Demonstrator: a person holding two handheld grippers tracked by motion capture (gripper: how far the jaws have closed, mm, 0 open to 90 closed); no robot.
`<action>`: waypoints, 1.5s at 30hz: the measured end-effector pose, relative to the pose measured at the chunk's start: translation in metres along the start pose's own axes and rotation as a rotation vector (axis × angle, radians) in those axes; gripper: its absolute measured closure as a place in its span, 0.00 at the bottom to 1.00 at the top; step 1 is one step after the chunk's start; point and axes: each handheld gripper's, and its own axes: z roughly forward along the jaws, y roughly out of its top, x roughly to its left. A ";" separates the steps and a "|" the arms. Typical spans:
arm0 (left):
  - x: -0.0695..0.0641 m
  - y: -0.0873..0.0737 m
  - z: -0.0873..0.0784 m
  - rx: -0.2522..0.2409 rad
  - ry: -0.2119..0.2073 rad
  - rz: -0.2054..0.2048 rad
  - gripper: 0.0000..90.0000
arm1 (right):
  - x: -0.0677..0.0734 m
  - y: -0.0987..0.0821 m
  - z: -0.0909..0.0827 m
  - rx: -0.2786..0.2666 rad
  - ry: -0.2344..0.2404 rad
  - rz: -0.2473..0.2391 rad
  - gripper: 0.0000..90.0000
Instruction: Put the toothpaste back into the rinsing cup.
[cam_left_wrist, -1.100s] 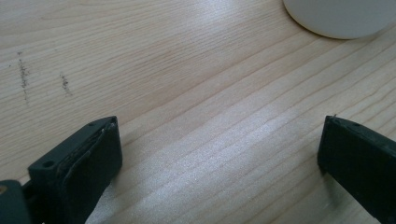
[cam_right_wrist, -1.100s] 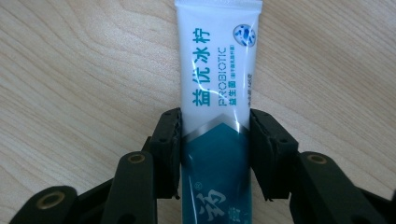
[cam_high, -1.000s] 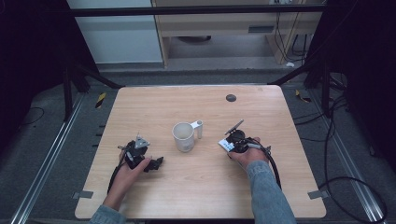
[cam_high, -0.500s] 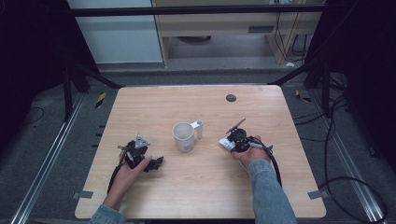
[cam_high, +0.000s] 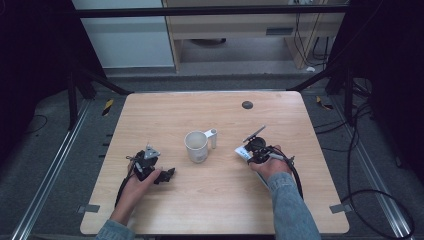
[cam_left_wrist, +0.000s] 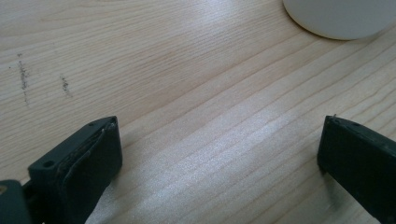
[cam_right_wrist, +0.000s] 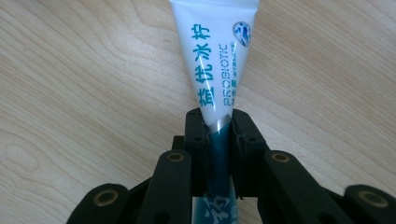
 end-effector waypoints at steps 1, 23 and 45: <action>0.000 0.000 0.000 0.000 0.000 0.000 0.00 | -0.001 0.000 -0.002 -0.008 0.003 -0.006 0.87; 0.000 0.000 0.000 0.000 0.002 -0.002 0.00 | -0.006 0.000 -0.039 -0.189 0.017 0.052 0.88; 0.000 0.000 0.000 0.000 0.002 -0.002 0.00 | 0.005 0.009 -0.053 -0.364 0.026 0.083 0.88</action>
